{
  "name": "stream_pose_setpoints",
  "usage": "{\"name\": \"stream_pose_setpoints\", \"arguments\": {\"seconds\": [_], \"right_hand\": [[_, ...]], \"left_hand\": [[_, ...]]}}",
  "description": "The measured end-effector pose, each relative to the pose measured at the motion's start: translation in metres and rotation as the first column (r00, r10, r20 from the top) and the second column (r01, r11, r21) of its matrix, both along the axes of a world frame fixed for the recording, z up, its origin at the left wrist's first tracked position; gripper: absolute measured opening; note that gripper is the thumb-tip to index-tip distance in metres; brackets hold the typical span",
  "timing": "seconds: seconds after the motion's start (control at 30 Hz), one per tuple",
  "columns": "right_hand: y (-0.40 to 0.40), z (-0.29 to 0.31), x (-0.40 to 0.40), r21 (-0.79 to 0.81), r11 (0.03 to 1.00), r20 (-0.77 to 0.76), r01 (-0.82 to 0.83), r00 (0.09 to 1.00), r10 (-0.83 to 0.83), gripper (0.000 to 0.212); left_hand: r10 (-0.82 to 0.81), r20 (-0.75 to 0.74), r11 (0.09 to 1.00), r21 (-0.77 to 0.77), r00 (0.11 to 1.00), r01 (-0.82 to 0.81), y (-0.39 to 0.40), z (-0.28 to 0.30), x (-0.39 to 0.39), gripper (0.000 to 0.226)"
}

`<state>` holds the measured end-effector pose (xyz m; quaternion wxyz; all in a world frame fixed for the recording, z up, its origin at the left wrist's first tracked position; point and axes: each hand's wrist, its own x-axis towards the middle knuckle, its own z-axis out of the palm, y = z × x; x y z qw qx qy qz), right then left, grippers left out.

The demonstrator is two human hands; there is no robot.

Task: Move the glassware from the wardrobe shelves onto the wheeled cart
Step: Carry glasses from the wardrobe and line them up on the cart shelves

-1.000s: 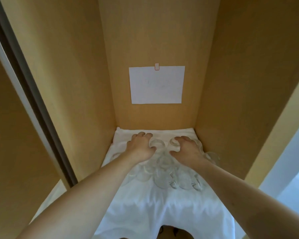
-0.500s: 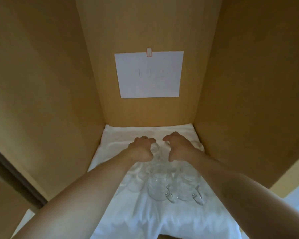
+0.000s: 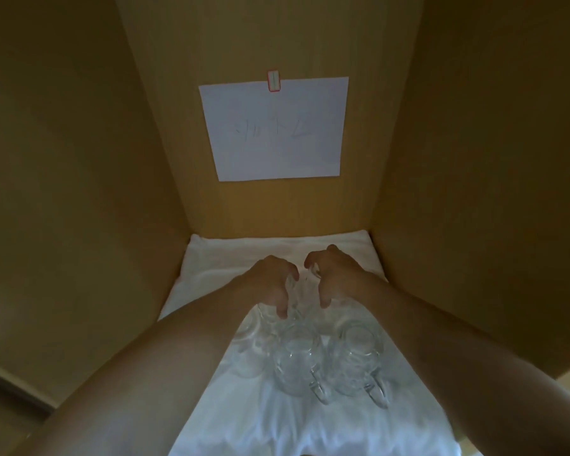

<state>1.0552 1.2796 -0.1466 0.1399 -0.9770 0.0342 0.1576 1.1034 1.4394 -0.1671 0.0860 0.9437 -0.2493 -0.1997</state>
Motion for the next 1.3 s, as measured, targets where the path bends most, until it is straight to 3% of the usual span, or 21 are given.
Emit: {"name": "stream_pose_setpoints", "arguments": {"seconds": [0.27, 0.43, 0.5, 0.57, 0.7, 0.77, 0.83, 0.9, 1.03, 1.1, 1.3], "right_hand": [[-0.002, 0.018, 0.021, 0.099, 0.981, 0.244, 0.168, 0.952, -0.187, 0.103], [0.009, 0.037, 0.015, 0.277, 0.880, 0.336, 0.385, 0.819, -0.464, 0.083], [0.012, 0.044, 0.007, 0.364, 0.818, 0.341, 0.446, 0.753, -0.563, 0.084], [0.016, 0.048, -0.003, 0.514, 0.728, 0.332, 0.453, 0.677, -0.656, 0.091], [0.032, 0.059, -0.030, 0.743, 0.545, 0.264, 0.389, 0.577, -0.772, 0.092], [0.044, 0.065, -0.045, 0.829, 0.440, 0.210, 0.345, 0.537, -0.817, 0.090], [0.056, 0.070, -0.063, 0.901, 0.323, 0.148, 0.290, 0.493, -0.858, 0.086], [0.068, 0.076, -0.083, 0.934, 0.262, 0.134, 0.243, 0.441, -0.887, 0.086], [0.091, 0.088, -0.130, 0.947, 0.237, 0.155, 0.215, 0.339, -0.928, 0.093], [0.098, 0.092, -0.152, 0.948, 0.261, 0.189, 0.182, 0.336, -0.923, 0.096], [0.114, 0.104, -0.215, 0.955, 0.251, 0.197, 0.159, 0.292, -0.936, 0.096]], "left_hand": [[0.066, 0.256, 0.997, -0.054, 0.964, -0.054, 0.020, 0.056, 0.012, 0.093], [0.309, 0.398, 0.942, -0.252, 0.864, -0.221, 0.041, 0.090, -0.001, 0.084], [0.479, 0.372, 0.844, -0.445, 0.795, -0.300, 0.049, 0.096, -0.011, 0.079], [0.631, 0.263, 0.687, -0.626, 0.730, -0.369, 0.057, 0.101, -0.020, 0.075], [0.737, -0.060, 0.335, -0.833, 0.674, -0.441, 0.071, 0.114, -0.038, 0.071], [0.683, -0.263, 0.141, -0.868, 0.681, -0.476, 0.076, 0.123, -0.051, 0.066], [0.522, -0.478, -0.073, -0.850, 0.706, -0.522, 0.081, 0.131, -0.069, 0.048], [0.317, -0.631, -0.189, -0.773, 0.707, -0.605, 0.088, 0.137, -0.091, 0.036], [0.056, -0.698, -0.189, -0.709, 0.714, -0.679, 0.103, 0.146, -0.127, 0.033], [-0.021, -0.707, -0.173, -0.694, 0.707, -0.699, 0.110, 0.151, -0.145, 0.025], [-0.192, -0.686, -0.143, -0.688, 0.702, -0.711, 0.122, 0.158, -0.194, 0.031]]}}
